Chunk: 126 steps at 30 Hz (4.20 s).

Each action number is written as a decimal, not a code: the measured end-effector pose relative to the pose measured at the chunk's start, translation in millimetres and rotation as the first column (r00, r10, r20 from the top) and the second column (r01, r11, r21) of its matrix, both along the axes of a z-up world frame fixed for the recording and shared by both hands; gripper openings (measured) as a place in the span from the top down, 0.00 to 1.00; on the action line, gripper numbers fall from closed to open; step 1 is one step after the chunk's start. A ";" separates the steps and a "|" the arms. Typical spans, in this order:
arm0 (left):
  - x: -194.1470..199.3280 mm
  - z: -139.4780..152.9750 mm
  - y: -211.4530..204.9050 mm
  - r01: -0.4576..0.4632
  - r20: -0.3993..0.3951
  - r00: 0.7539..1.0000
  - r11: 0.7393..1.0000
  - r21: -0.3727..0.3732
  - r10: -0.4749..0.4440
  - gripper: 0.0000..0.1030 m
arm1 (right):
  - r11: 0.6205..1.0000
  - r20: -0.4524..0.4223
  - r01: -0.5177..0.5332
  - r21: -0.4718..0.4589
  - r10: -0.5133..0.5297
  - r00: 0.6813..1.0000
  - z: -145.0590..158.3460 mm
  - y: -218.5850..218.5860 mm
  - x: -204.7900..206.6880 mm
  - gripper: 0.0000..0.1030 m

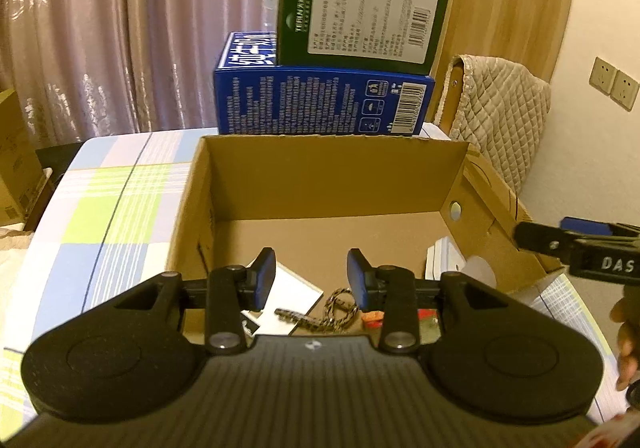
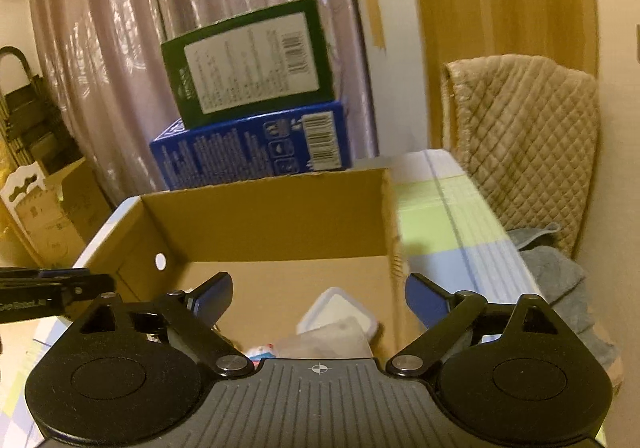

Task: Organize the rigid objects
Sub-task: 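Withdraw both grippers from the box back toward the remaining items, then move the left gripper to the white remote while the right approaches the white plug, then close the left gripper around the white Midea remote, then grasp the white plug with the right gripper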

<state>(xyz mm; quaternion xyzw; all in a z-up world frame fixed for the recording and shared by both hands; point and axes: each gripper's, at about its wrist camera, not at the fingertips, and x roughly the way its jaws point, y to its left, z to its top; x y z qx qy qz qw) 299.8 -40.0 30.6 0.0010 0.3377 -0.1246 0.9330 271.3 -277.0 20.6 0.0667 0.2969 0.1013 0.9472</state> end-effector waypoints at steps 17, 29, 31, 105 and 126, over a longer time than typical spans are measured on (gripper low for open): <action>-135.9 21.1 44.3 -0.118 0.056 0.992 0.993 0.009 0.117 0.25 | 0.998 -0.060 0.032 -0.051 -0.035 0.998 -6.7 -8.1 -145.0 0.12; -226.9 1.8 65.8 -0.198 -0.031 0.980 0.980 0.009 0.198 0.22 | 0.999 -0.080 -0.011 -0.052 0.007 0.997 -12.1 5.1 -233.5 0.12; -235.7 -0.5 67.3 -0.202 -0.043 0.978 0.979 0.009 0.202 0.22 | 0.999 -0.085 -0.007 -0.052 0.002 0.996 -13.4 4.2 -241.2 0.12; -142.4 -100.2 16.3 -0.087 -0.209 0.974 0.996 0.022 0.090 0.66 | 0.996 -0.262 -0.078 -0.050 0.062 0.963 -103.7 28.0 -160.6 0.12; -157.4 -111.2 34.5 -0.010 -0.206 0.978 1.000 0.017 0.013 0.66 | 0.968 -0.207 -0.247 -0.054 0.231 0.951 -103.7 73.0 -116.4 0.51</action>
